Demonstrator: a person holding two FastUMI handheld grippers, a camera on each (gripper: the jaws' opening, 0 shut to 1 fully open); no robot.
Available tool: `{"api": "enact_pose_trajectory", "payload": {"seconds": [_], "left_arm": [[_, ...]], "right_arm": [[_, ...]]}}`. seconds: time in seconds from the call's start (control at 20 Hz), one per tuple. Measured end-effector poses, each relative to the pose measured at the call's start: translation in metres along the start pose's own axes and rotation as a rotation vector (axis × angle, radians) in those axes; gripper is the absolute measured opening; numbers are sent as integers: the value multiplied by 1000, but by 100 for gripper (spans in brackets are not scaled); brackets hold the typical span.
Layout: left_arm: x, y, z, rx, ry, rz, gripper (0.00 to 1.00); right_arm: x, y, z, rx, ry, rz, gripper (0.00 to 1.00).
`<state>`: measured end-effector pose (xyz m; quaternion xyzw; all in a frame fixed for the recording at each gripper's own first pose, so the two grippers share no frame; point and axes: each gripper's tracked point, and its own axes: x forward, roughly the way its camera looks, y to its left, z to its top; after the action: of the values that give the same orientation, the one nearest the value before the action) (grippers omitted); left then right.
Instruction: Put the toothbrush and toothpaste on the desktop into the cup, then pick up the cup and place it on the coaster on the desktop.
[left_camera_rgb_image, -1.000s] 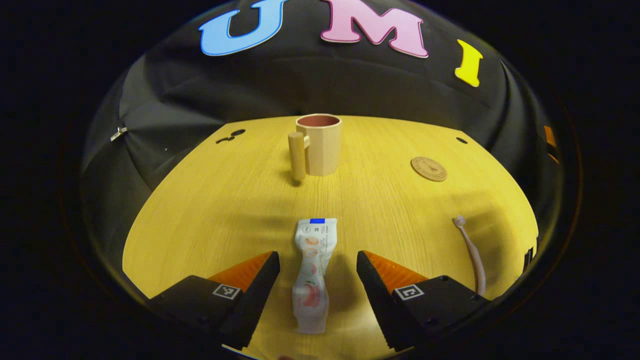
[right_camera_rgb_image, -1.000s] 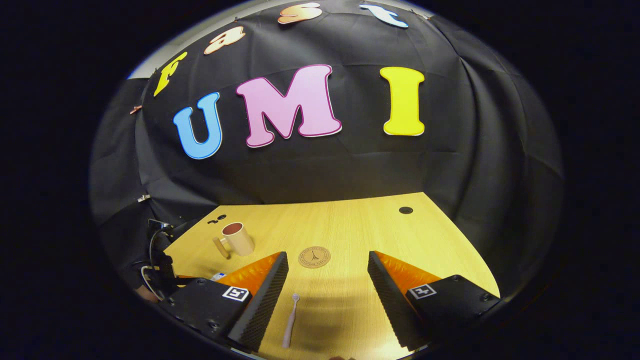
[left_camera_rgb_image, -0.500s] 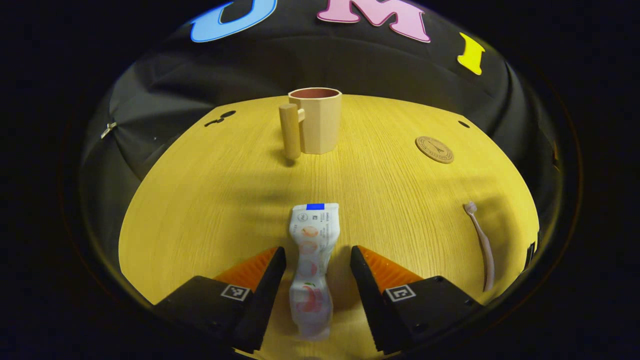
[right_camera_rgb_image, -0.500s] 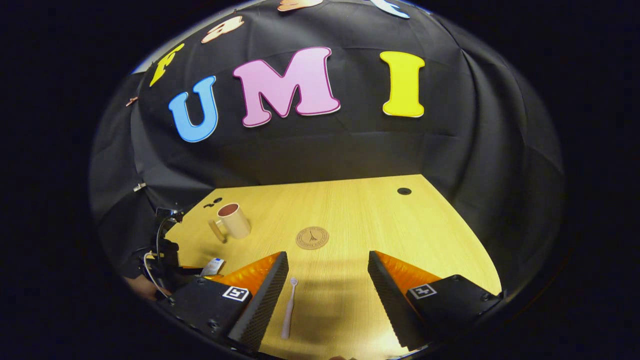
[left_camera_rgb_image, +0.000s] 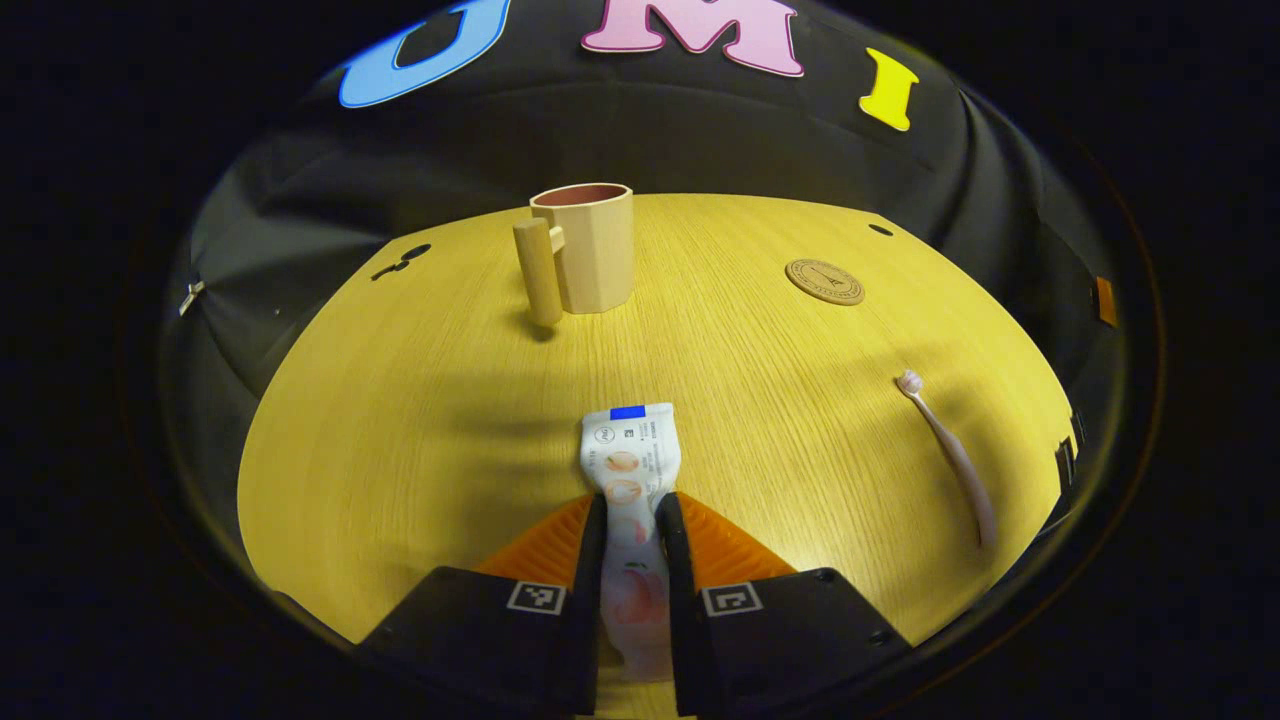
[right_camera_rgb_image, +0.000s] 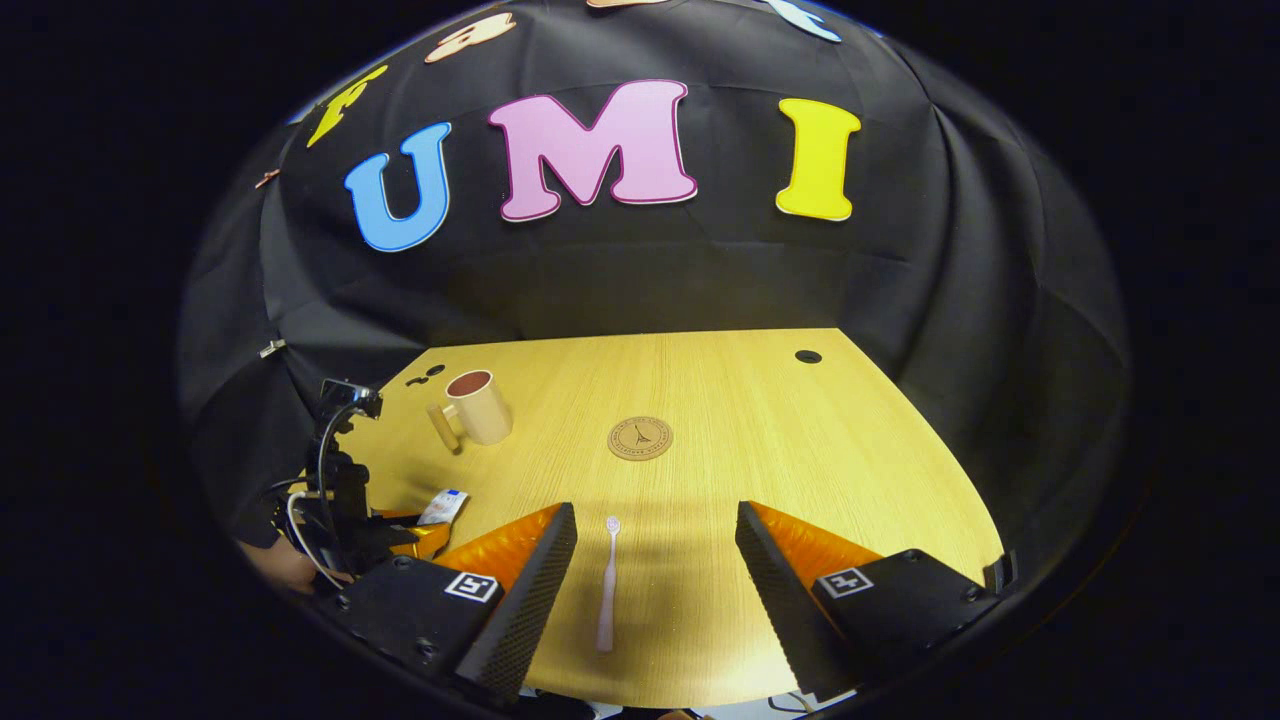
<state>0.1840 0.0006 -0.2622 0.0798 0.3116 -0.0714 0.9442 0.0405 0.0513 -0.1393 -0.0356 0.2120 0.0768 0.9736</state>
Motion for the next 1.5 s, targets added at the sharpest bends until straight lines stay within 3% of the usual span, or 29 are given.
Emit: {"api": "enact_pose_trajectory", "payload": {"seconds": [0.1, 0.15, 0.45, 0.5, 0.55, 0.6, 0.65, 0.85, 1.15, 1.5], "left_arm": [[0, 0, 1, -12, 3, -8, 26], [-1, 0, 1, -20, 1, -15, 28], [-11, 2, -2, -133, 7, -81, 22], [-15, 3, -2, -147, 3, -85, 27], [-20, 5, -2, -160, 4, -88, 21], [-25, 8, 1, -168, -2, -89, 26], [-30, 9, 4, -179, -10, -97, 21], [-57, 11, 22, -221, -55, -125, 21], [-100, 15, 31, -200, -104, -124, 21], [-119, 13, 10, -211, -79, -118, 21]], "right_arm": [[0, 5, -13, 16, 36, 0, 99], [1, 6, -16, 19, 44, -3, 99], [18, 13, -34, 36, 110, -12, 99], [24, 14, -37, 30, 122, -12, 99], [29, 17, -40, 23, 132, -9, 99], [35, 21, -43, 16, 147, -3, 99], [39, 24, -48, 12, 164, 4, 99], [59, 35, -79, 0, 269, 16, 99], [82, 41, -115, 10, 385, 2, 99], [97, 29, -142, 48, 489, -55, 99]]}}
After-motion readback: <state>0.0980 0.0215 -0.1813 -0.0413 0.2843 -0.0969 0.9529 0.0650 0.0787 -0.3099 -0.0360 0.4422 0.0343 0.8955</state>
